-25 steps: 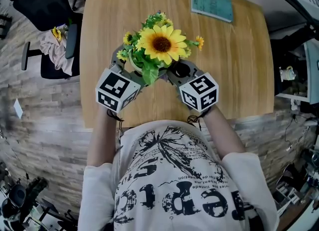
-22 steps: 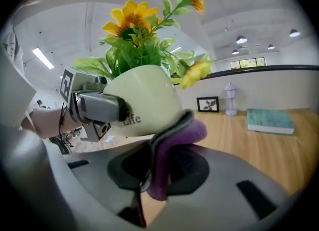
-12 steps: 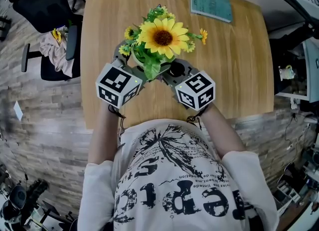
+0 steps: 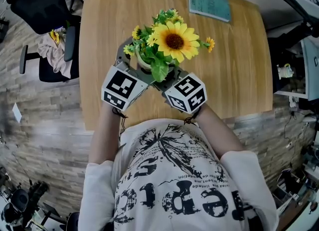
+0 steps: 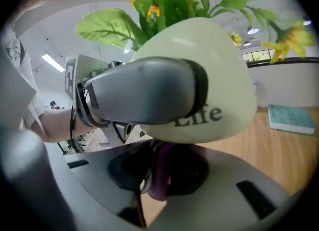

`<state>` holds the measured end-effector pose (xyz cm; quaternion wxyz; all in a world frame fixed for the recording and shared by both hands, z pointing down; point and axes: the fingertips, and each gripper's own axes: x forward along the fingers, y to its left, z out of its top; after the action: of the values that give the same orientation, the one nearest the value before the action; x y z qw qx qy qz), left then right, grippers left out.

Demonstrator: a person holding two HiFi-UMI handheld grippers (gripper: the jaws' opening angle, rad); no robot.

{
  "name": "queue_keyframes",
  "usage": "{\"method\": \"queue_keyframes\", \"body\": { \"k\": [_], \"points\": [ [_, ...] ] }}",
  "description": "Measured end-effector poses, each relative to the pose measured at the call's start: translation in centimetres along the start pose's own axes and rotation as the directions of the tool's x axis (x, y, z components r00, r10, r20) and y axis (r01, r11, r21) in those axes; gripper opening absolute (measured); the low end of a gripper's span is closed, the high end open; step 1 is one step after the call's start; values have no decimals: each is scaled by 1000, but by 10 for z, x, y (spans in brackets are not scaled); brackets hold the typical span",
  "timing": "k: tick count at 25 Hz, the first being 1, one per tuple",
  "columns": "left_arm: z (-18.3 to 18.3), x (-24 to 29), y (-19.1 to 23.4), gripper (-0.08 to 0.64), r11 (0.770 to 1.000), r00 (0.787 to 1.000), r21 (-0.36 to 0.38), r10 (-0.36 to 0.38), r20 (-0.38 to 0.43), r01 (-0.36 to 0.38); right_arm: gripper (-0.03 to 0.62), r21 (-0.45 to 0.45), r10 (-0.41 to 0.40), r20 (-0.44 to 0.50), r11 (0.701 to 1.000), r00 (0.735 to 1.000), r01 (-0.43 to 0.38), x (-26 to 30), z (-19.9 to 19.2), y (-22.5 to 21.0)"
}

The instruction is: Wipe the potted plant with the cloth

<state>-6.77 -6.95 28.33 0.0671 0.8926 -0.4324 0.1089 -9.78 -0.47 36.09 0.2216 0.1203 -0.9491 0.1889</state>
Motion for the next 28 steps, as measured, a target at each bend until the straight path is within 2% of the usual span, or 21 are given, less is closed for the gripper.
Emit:
{"method": "queue_keyframes", "body": {
  "k": [3,6,11,18,28],
  "points": [
    [-8,-3,8,535,1000,1000,-11,12,-3,-13,72,-14,26,-17,1000,1000,-26,8,-5,7],
    [-6,-4,3,532,1000,1000,0,8,-21,-8,71,-40,15,-28,999,999,-16,4,-6,8],
    [-15,-13,25,532,999,999,-27,40,19,-40,72,-16,11,-21,1000,1000,-12,15,-5,2],
    [-9,-15,25,532,996,996,-36,80,30,-79,72,27,-47,-2,999,999,48,-25,-9,-24],
    [-20,-8,26,532,997,998,-55,59,32,-57,72,61,-145,-10,988,989,145,-47,-19,-62]
  ]
}}
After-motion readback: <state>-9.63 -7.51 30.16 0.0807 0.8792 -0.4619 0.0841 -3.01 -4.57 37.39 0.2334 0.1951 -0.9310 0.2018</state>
